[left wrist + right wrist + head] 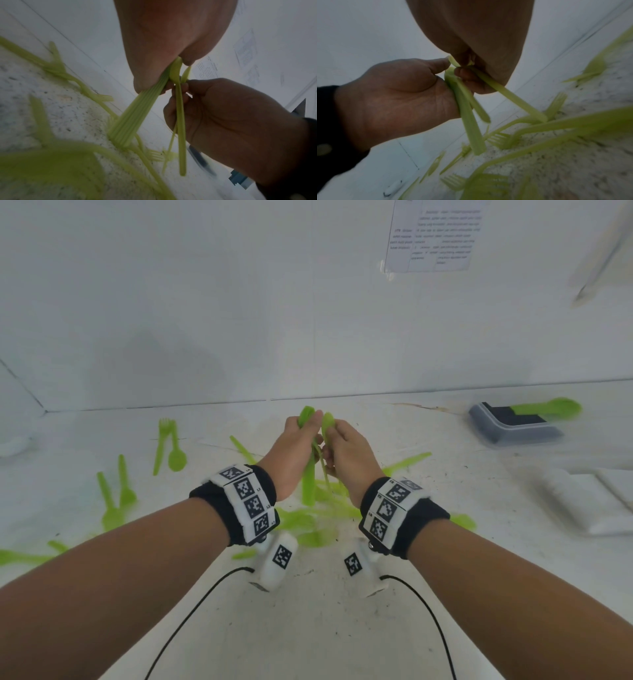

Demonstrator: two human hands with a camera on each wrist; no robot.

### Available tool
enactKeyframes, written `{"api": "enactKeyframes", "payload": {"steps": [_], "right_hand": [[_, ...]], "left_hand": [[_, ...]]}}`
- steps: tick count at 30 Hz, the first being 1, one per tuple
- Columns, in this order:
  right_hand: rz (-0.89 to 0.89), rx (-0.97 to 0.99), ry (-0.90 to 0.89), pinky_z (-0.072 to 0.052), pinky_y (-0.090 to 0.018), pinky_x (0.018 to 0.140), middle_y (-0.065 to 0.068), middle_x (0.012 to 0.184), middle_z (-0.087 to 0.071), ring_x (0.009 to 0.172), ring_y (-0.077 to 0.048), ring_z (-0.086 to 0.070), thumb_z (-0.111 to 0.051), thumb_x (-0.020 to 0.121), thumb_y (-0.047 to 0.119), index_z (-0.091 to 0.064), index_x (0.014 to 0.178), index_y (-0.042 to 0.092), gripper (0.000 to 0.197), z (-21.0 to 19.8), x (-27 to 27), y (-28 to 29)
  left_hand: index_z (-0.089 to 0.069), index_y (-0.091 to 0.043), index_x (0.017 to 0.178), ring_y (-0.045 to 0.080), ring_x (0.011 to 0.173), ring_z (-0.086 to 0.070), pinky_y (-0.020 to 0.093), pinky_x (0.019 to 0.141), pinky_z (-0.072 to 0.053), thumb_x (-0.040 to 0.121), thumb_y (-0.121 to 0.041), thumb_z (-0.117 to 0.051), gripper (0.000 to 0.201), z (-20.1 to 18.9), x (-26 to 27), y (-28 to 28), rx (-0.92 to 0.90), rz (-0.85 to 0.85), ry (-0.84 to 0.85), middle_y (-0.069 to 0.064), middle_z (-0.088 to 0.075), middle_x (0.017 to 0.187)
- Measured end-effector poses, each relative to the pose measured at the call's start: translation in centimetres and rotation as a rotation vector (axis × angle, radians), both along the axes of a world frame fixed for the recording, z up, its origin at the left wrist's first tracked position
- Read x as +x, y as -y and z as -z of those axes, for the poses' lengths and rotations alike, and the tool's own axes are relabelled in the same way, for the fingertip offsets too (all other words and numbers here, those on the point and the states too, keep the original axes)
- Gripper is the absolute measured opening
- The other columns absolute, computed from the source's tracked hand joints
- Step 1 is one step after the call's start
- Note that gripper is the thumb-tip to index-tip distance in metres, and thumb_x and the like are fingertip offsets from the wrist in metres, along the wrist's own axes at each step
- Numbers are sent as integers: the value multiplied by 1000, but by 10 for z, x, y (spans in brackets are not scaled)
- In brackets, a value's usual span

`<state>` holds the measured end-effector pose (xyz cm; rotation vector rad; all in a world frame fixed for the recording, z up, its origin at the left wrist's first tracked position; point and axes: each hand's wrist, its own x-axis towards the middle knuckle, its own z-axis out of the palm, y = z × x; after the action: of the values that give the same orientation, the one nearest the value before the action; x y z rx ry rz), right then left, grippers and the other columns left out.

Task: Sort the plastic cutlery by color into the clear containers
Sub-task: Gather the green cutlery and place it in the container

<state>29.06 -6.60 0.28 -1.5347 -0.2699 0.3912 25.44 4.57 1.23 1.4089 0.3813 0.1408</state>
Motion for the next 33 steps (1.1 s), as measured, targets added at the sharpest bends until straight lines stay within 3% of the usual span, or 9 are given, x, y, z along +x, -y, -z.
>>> {"api": "enactKeyframes", "payload": {"steps": [4,8,12,16,19,22,26,30,33], "right_hand": [[0,-27,-92,-54,-35,100,10,131,-66,114,-8,-65,-53,97,48,-60,137,42,41,7,0,-10],[-50,34,-235,-54,-33,80,7,123,-66,109,-14,-60,-49,99,47,-66,127,38,33,4,-6,-19],[-110,83,-313,-43,-43,111,6,148,-53,137,-20,-50,-56,91,44,-34,155,42,67,5,-12,-25],[-68,169,-324,-54,-32,89,0,139,-62,97,-11,-66,-60,101,38,-25,156,49,67,5,-9,-12],[-97,202,-335,-42,-37,104,8,109,-68,85,-8,-60,-62,101,40,-34,154,47,60,4,-13,-5],[-28,119,-167,-42,-38,109,0,110,-67,102,-12,-65,-71,93,37,-47,144,52,57,4,-13,1],[-80,-134,361,-43,-17,97,7,129,-52,118,-4,-56,-63,98,21,-56,140,46,49,-2,-12,12],[-168,-299,649,-40,-5,87,11,110,-64,99,3,-61,-66,90,11,-74,113,34,33,-4,-8,16],[-109,-349,723,-45,-12,84,9,100,-64,87,-2,-63,-71,89,14,-74,105,35,26,-4,-1,23]], "left_hand": [[-50,-15,126,17,117,-59,47,113,-45,94,-62,-54,58,-3,-5,2,-96,87,14,6,-58,127],[-44,-11,117,18,109,-61,37,91,-54,101,-44,-57,39,-3,-9,7,-90,108,-9,7,-56,116],[-40,-14,97,16,77,-52,31,68,-48,85,-21,-52,18,-10,-18,-6,-182,183,-13,4,-43,92],[-43,-13,112,24,73,-58,46,75,-50,93,-9,-48,20,-17,-25,-15,-154,284,-23,7,-51,95],[-47,-12,114,24,69,-58,43,74,-49,100,-3,-44,17,-24,-30,-19,-115,358,-42,12,-57,94],[-50,-12,114,20,66,-52,36,67,-47,102,-1,-43,18,-27,-33,-25,-83,435,-64,14,-60,99],[-57,-12,109,17,64,-47,32,64,-44,99,-2,-45,18,-27,-38,-28,41,493,-109,7,-56,90],[-50,-14,135,19,65,-52,34,65,-46,97,-2,-50,40,-26,-42,-32,154,475,-146,9,-61,90],[-47,-22,132,26,78,-70,35,76,-58,94,-18,-69,44,-26,-51,-48,574,543,-259,9,-72,94]]}}
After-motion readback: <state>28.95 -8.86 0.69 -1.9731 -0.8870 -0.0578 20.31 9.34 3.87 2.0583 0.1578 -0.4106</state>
